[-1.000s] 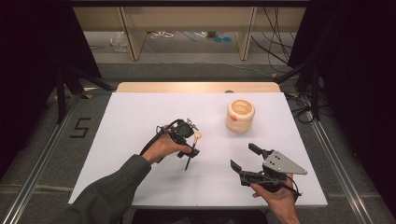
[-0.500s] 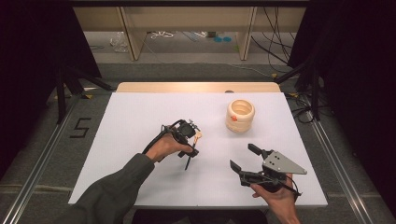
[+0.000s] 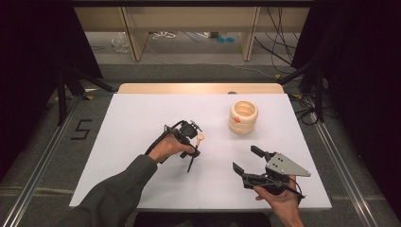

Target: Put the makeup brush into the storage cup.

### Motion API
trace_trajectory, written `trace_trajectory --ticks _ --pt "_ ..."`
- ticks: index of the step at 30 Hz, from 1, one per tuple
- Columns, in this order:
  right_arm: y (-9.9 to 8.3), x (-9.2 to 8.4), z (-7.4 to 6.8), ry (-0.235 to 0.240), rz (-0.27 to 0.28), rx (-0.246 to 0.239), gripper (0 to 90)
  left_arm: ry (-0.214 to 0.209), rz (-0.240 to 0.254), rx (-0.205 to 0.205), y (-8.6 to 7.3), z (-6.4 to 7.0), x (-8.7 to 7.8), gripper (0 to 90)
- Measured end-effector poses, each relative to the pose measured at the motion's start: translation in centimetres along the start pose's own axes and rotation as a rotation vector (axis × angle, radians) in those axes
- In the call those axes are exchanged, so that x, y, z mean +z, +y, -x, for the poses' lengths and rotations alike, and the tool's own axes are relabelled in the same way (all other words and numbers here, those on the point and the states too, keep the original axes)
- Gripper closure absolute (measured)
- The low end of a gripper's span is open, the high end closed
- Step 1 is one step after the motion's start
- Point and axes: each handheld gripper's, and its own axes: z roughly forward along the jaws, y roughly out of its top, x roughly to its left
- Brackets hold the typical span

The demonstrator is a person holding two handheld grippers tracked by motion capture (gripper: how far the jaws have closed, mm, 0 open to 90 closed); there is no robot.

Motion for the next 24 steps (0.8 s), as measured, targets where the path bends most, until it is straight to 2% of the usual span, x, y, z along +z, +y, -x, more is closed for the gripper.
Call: trace_trajectory --ticks 10,15,17,21,23,24 --pt "-0.04 0.09 -0.05 -0.006 0.003 -0.003 16.9 -0.013 -0.015 -0.012 0.15 0.17 0.23 41.9" --pt "-0.03 0.1 -0.06 -0.005 0.004 -0.003 16.9 -0.018 -0.034 0.014 0.24 0.29 0.41 44.6" --pt "-0.03 0.1 -0.06 -0.005 0.004 -0.003 16.9 -0.023 -0.032 0.006 0.27 0.43 0.53 45.2" --pt "-0.04 0.11 -0.06 -0.002 0.004 -0.003 16.9 -0.021 -0.045 0.016 0.39 0.59 0.67 49.9" --pt "-0.03 0.1 -0.06 -0.002 0.005 -0.003 16.9 -0.02 -0.054 0.036 0.49 0.55 0.56 50.8" --pt "-0.03 0.1 -0.06 -0.002 0.005 -0.002 16.9 -0.023 -0.048 0.029 0.56 0.63 0.56 52.0"
